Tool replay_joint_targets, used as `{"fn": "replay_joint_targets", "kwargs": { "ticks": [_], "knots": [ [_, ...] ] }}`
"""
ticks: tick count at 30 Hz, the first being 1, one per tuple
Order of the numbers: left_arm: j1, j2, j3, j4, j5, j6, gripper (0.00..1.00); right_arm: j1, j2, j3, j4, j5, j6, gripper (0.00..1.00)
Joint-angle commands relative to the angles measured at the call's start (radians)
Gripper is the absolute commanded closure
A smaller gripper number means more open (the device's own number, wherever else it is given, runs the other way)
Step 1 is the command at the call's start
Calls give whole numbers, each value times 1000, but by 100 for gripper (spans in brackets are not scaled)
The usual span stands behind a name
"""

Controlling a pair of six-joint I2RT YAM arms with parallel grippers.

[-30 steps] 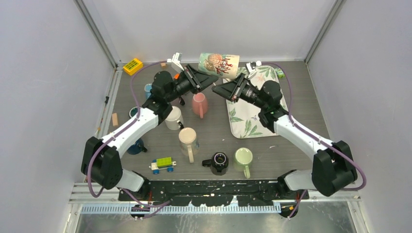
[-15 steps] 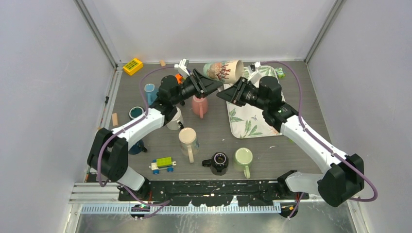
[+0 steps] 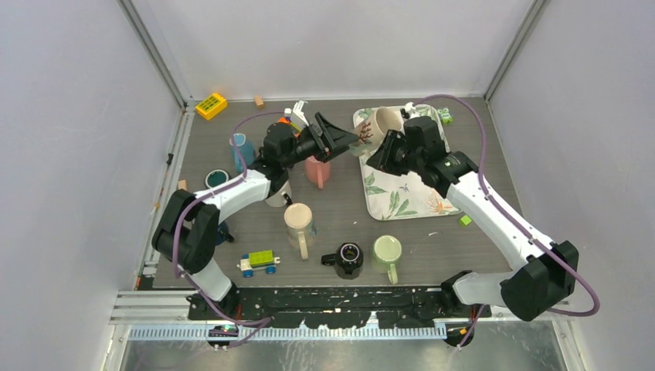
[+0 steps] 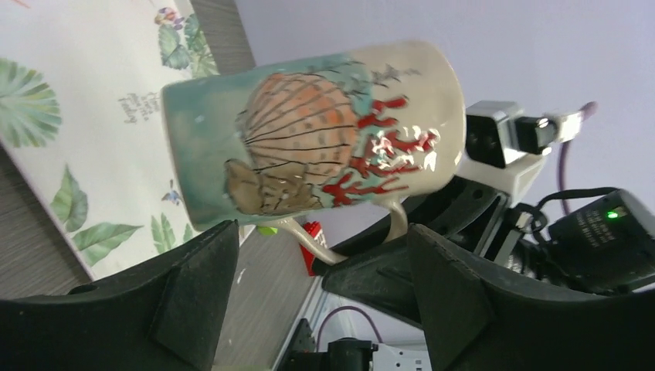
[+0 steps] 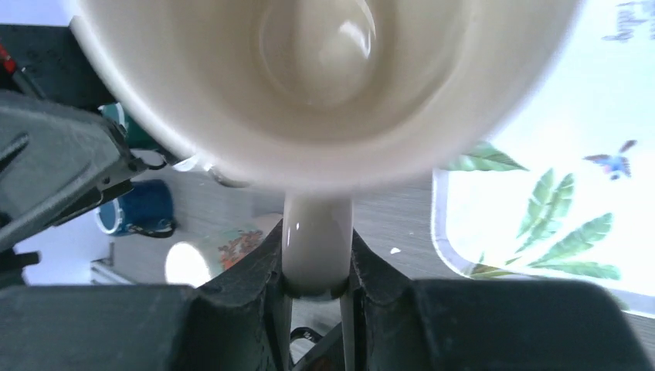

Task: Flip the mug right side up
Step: Turn over the cup at the center of the board.

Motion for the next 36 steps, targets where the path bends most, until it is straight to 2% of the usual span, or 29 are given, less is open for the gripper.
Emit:
{"fn": "replay_joint_targets", "kwargs": {
  "ticks": [1,6,11,17,29,36],
  "knots": [
    [4,-60,50,-156,-8,120,16,6,26,161,0,93,-101,99],
    [9,-159,142,-516,-37,311,11,6,112,260,-87,196,-147,99],
    [27,-194,176,-625,-33,383,10,2,205,309,-64,259,-174,99],
    [54,-196,178,-672,-3,389,10,-14,283,381,-42,292,-186,99],
    [93,-215,138,-720,27,310,10,-30,404,381,189,358,-305,99],
    [115,-197,119,-699,53,232,10,-30,388,315,311,291,-352,99]
  ]
}}
